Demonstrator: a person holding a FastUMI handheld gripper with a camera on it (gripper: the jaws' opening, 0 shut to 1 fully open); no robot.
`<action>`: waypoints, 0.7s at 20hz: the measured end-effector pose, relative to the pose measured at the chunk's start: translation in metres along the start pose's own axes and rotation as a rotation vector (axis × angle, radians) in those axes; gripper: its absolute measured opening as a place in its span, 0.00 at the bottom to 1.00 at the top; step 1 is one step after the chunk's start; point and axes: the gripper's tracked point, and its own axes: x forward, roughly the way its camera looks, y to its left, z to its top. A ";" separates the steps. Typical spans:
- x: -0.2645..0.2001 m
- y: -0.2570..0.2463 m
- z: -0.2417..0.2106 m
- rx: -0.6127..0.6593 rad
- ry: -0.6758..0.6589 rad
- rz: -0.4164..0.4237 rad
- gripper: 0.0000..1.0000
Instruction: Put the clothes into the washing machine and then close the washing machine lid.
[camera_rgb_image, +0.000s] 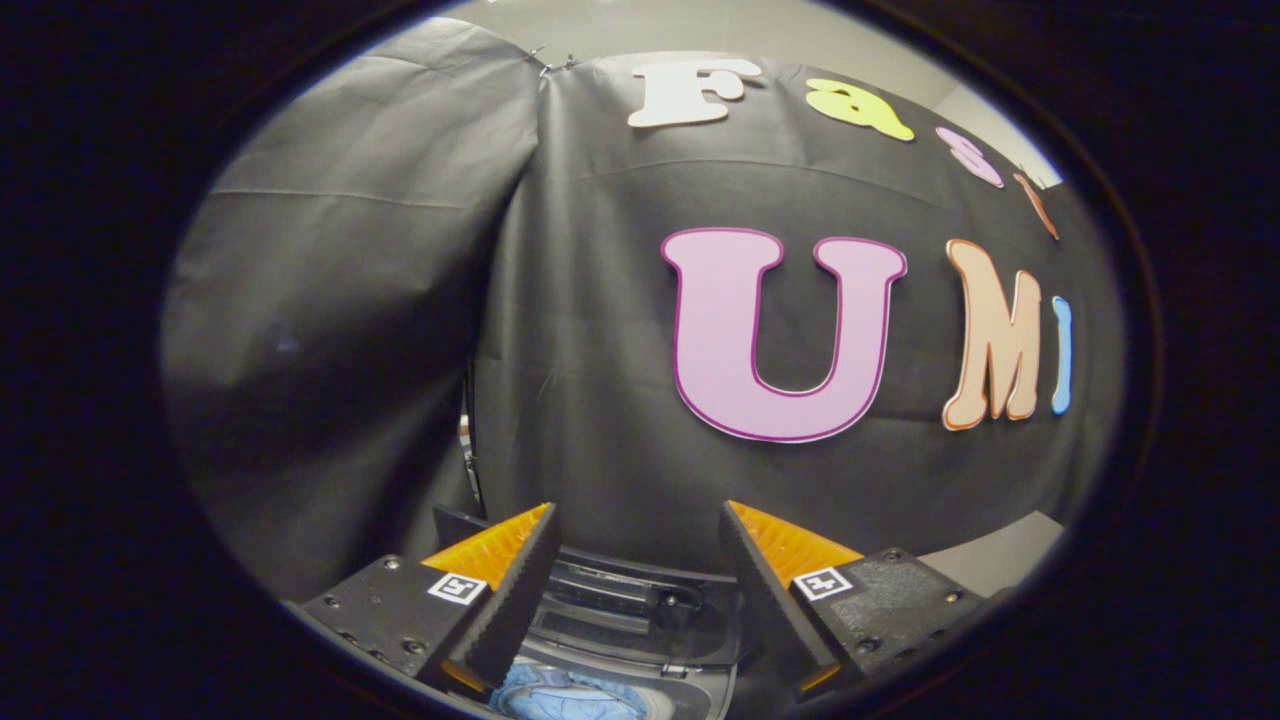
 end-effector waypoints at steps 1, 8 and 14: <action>0.007 0.000 0.000 -0.005 -0.007 -0.002 0.96; 0.069 0.005 -0.020 -0.019 -0.017 -0.052 0.96; 0.115 0.005 -0.067 -0.069 0.028 -0.093 0.96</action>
